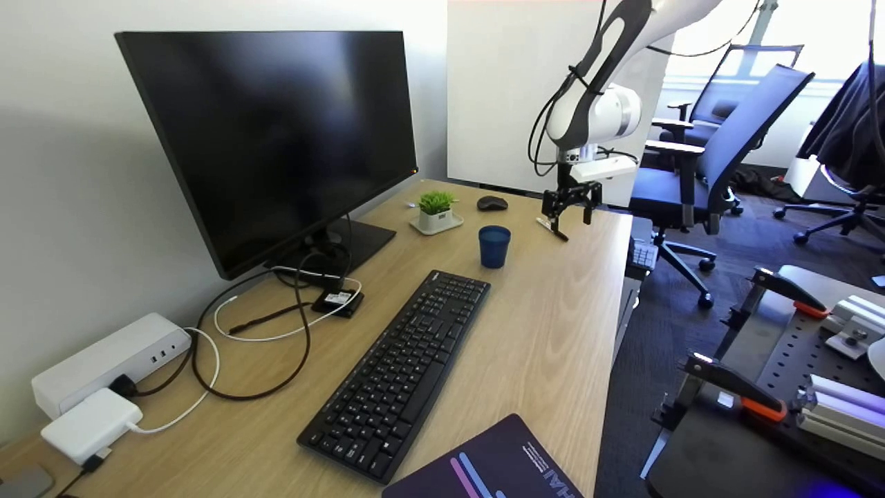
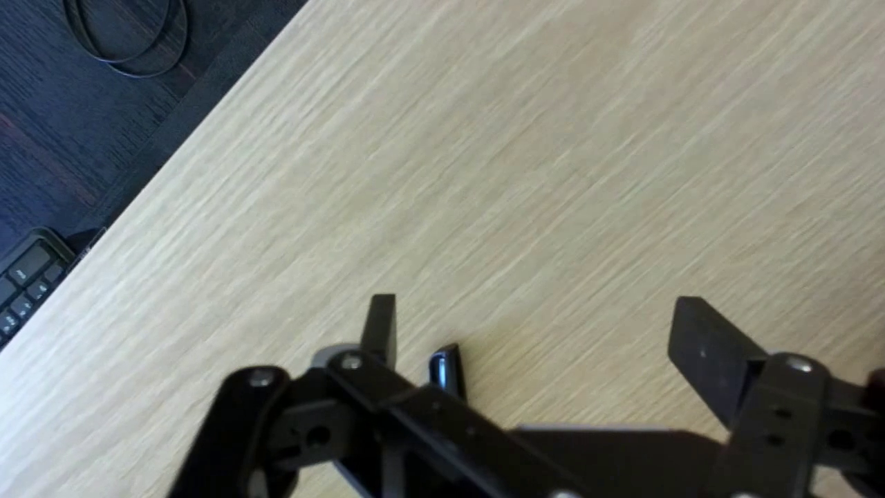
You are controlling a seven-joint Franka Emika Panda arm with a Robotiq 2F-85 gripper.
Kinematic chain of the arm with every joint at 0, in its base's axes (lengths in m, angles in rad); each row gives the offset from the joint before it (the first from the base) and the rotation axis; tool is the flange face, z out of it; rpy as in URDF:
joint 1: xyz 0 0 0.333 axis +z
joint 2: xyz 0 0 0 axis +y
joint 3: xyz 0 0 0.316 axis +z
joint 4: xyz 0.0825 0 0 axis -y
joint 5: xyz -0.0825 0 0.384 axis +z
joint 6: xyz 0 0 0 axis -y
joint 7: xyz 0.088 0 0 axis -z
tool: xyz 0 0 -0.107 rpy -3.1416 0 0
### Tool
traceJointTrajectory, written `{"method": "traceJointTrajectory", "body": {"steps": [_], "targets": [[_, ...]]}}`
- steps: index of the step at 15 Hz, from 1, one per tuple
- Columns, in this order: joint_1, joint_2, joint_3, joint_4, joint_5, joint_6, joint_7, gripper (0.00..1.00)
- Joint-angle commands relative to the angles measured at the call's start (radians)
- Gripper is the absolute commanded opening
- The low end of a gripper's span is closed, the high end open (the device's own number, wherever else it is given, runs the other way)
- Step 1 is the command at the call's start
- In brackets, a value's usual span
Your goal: Put the marker in the cup
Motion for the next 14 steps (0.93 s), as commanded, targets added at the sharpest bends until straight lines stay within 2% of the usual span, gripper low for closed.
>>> {"method": "traceJointTrajectory", "body": {"steps": [1,5,14], "targets": [[-0.031,0.086,-0.007,0.124,-0.017,-0.055,0.022,1.0],[-0.06,0.15,-0.012,0.221,-0.017,-0.075,0.012,1.0],[-0.092,0.235,0.047,0.337,-0.013,-0.104,-0.066,1.0]]}}
